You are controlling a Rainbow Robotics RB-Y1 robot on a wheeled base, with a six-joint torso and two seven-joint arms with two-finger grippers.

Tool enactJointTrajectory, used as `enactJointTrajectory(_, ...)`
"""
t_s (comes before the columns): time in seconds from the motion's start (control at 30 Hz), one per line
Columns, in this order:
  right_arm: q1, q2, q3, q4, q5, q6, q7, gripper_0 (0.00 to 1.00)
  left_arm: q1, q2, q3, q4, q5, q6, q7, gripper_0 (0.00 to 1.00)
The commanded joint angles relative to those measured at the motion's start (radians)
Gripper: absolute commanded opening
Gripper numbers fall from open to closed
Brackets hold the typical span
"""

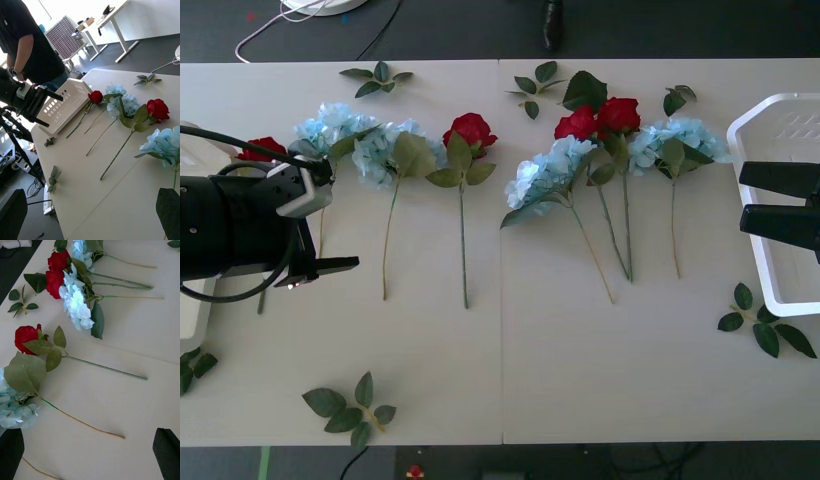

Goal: Place the red flowers into the right box and the blue flowers into the left box. If a person shows an open palm, hand one flower to the person first, then continue sorting.

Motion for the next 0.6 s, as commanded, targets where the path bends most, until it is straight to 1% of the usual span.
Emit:
enactJointTrajectory(0.03, 0.018, 0.017, -0.009, -0.03, -0.016, -0.008, 0.023, 1.0, 0.064, -0.053, -0.011, 0.004, 0.003, -0.007, -0.035, 1.0)
enactJointTrajectory(0.07, 0.052, 0.011, -0.002, -0.014, -0.014, -0.007, 0.021, 1.0, 0.064, -0.061, -0.016, 0.014, 0.004, -0.032, -0.038, 1.0)
enactJointTrajectory(0.2, 0.054, -0.01, -0.016, -0.003, -0.019, -0.011, -0.025, 1.0, 0.061, -0.07, -0.017, 0.025, 0.003, -0.029, -0.03, 1.0)
enactJointTrajectory(0.33, 0.049, -0.029, -0.023, -0.003, 0.021, -0.03, -0.152, 1.0, 0.044, -0.061, 0.004, 0.027, 0.001, -0.009, 0.071, 1.0)
enactJointTrajectory(0.43, 0.029, -0.039, -0.02, -0.003, 0.108, -0.04, -0.302, 1.0, -0.01, -0.052, 0.061, 0.028, 0.0, 0.094, 0.21, 1.0)
enactJointTrajectory(0.5, 0.003, -0.043, -0.012, -0.003, 0.194, -0.04, -0.43, 1.0, -0.064, -0.035, 0.101, 0.033, -0.003, 0.191, 0.37, 1.0)
enactJointTrajectory(0.53, -0.021, -0.047, 0.0, -0.004, 0.257, -0.04, -0.523, 1.0, -0.108, -0.021, 0.116, 0.042, -0.008, 0.261, 0.488, 1.0)
enactJointTrajectory(0.6, -0.051, -0.05, 0.02, -0.004, 0.323, -0.04, -0.629, 1.0, -0.157, -0.01, 0.121, 0.062, -0.011, 0.329, 0.602, 1.0)
